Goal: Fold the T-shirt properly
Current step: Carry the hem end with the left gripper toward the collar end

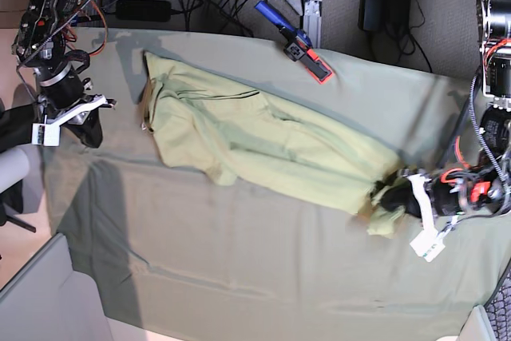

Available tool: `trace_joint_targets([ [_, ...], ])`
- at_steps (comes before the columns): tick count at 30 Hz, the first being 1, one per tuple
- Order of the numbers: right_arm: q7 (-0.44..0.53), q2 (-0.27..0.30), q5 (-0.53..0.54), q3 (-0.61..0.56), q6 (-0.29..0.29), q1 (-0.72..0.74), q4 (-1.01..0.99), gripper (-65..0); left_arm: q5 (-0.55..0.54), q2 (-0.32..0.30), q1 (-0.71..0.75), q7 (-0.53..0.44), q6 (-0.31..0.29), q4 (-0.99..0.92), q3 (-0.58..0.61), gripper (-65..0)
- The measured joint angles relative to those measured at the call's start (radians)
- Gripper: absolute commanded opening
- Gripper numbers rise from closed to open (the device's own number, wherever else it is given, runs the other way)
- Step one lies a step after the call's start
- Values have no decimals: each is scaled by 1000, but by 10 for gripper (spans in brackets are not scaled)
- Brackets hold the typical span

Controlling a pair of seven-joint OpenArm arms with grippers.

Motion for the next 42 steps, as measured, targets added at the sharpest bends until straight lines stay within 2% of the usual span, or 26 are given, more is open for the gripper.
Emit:
trace_joint_targets([
  [6, 0, 0, 0, 0, 0, 0, 0, -650, -1, 68, -2, 36, 0, 13, 94, -650],
  [10, 0, 0, 0, 0, 0, 0, 0, -650, -35, 108, -2, 28, 0, 13, 110, -650],
  [11, 0, 0, 0, 0, 0, 0, 0, -650, -35, 117, -2, 28, 0, 13, 110, -610],
  [15, 0, 0, 0, 0, 0, 0, 0, -650, -46, 146, -2, 28, 0, 13, 111, -284],
  [16, 0, 0, 0, 0, 0, 0, 0, -629, -55, 148, -2, 29, 0, 13, 111, -242],
  [17, -3, 0, 0, 0, 0, 0, 0, -522, -66, 149, -2, 28, 0, 13, 111, -230],
  [19, -6, 0, 0, 0, 0, 0, 0, -327, -121, 148, 4, 28, 0, 13, 110, -230],
  [20, -7, 0, -2, 0, 0, 0, 0, -266, -156, 148, 7, 33, 0, 13, 110, -230],
  [21, -7, 0, 0, 0, 0, 0, 0, -238, -187, 149, 9, 47, 0, 13, 110, -230],
  [25, -8, 0, 22, 0, 0, 0, 0, -236, -307, 154, 12, 103, 0, 13, 111, -230],
  [28, -37, -13, 23, 1, 0, 0, 0, -236, -317, 151, 11, 113, 0, 13, 110, -230],
  [31, -92, -63, 94, 2, 0, -3, -1, -236, -324, 148, 11, 119, 0, 13, 103, -230],
  [36, -107, -180, 104, 1, 0, -3, -28, -236, -328, 148, 4, 126, 0, 13, 47, -230],
  [42, -103, -252, 106, 0, 0, -2, -92, -237, -392, 148, 4, 180, 0, 13, -30, -230],
])
